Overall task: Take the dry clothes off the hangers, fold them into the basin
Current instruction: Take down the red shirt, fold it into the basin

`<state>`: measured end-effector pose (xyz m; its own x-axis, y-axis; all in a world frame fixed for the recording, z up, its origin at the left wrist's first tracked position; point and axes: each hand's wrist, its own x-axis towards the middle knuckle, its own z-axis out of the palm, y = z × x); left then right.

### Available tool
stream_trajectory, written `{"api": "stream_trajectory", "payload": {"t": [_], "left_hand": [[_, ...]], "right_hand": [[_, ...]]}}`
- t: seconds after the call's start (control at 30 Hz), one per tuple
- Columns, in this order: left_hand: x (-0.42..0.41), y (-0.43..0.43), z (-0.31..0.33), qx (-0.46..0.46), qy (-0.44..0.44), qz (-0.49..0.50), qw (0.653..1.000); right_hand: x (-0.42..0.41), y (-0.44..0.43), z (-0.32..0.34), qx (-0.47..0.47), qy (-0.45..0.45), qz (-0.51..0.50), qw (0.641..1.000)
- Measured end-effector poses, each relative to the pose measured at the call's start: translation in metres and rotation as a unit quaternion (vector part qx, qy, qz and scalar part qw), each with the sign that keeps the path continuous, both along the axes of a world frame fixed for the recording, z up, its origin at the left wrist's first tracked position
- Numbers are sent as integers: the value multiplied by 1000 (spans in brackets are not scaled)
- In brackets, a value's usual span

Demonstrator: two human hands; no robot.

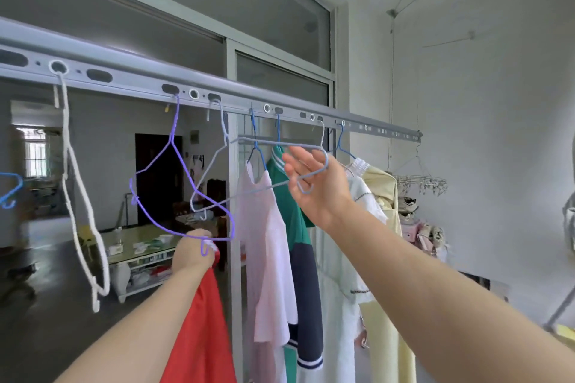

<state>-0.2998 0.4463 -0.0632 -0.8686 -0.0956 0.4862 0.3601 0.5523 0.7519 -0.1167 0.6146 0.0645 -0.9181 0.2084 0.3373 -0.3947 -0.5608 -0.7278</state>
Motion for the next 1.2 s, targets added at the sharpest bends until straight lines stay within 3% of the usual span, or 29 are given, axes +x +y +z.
{"api": "stream_trajectory", "payload": {"t": [0.13,0.27,0.47,0.67,0.87,1.0,1.1,1.2], "left_hand": [[10,-4,-14,-143,-34,-72,987],[31,-26,-37,-220,-87,-204,950],[96,-48,-89,-232,-194,-298,905],[163,-18,-117,-258,-248,-375,855],[205,19,-114,-225,-234,-429,843],[219,39,-110,-192,-195,-449,851],[225,53,-111,-200,-178,-465,844],[230,60,-118,-311,-141,-462,818]], "right_hand": [[0,-1,-28,86,-51,3,995],[5,-9,-69,276,-89,0,957],[27,-5,-164,458,-117,-4,881],[46,22,-263,536,-216,72,813],[81,43,-342,633,-232,131,727],[110,69,-380,680,-297,59,667],[135,101,-394,601,-369,-4,709],[156,129,-385,523,-380,-104,756]]}}
